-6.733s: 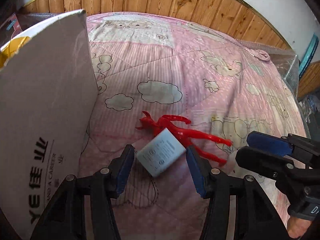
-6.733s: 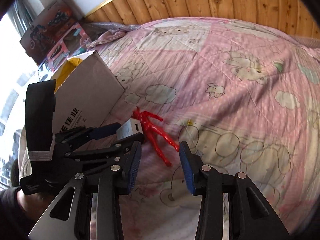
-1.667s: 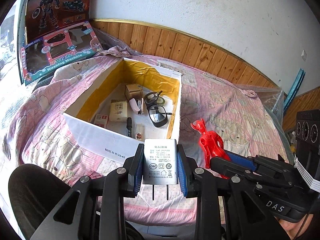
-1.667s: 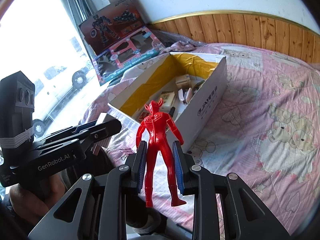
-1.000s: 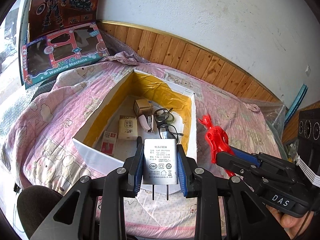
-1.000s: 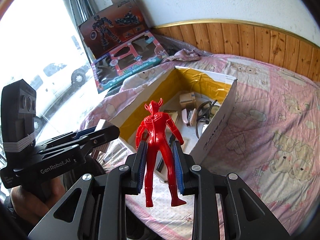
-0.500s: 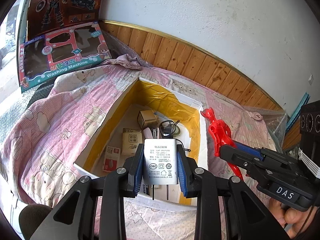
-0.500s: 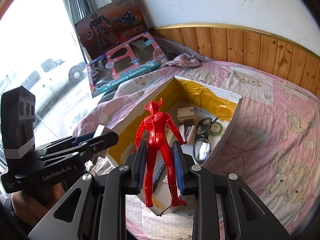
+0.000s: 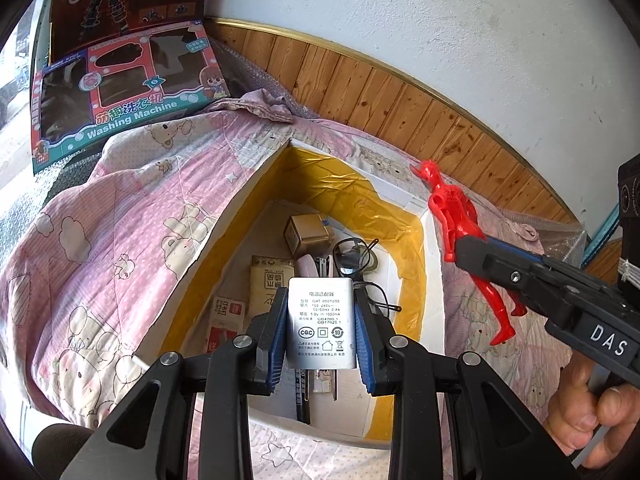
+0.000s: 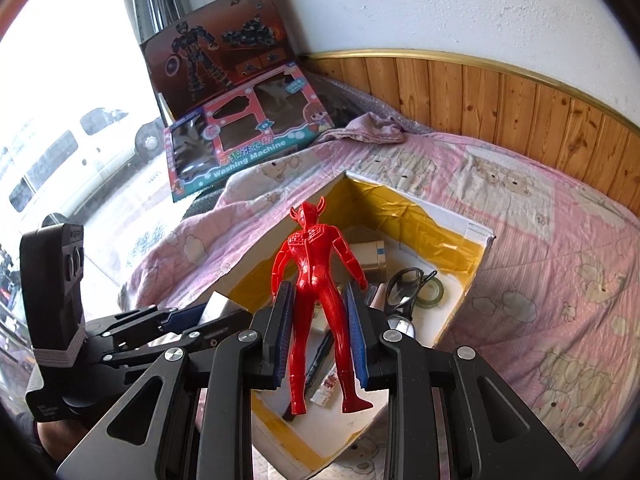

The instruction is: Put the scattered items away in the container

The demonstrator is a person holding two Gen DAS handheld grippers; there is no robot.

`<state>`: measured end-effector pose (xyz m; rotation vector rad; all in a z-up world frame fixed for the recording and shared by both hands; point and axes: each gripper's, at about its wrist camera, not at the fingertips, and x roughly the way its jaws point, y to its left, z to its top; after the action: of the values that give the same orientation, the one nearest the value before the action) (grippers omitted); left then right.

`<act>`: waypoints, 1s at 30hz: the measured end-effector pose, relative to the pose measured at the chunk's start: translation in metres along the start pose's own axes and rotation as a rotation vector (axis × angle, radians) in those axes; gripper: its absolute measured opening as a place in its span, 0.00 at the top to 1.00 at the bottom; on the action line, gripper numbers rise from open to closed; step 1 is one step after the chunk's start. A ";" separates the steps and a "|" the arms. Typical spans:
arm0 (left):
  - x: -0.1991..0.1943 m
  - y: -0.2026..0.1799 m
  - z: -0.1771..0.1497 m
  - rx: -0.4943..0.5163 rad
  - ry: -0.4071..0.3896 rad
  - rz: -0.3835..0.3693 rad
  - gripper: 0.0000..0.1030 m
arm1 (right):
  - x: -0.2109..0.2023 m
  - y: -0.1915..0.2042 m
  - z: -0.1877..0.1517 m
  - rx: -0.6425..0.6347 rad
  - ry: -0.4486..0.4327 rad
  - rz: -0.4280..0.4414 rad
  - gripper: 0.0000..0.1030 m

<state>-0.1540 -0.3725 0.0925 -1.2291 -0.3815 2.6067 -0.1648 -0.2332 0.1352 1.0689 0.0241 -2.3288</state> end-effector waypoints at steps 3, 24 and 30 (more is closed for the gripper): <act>0.012 0.001 -0.001 0.004 0.024 0.025 0.70 | 0.010 -0.001 0.005 -0.016 0.014 -0.008 0.74; 0.055 0.011 -0.010 0.013 0.131 0.069 0.70 | 0.090 0.000 0.036 -0.058 0.132 0.014 0.74; 0.066 0.016 -0.015 -0.005 0.178 0.030 0.70 | 0.117 -0.004 0.049 -0.024 0.161 0.037 0.74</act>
<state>-0.1854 -0.3643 0.0307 -1.4646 -0.3385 2.4961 -0.2609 -0.2993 0.0854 1.2327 0.0926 -2.1994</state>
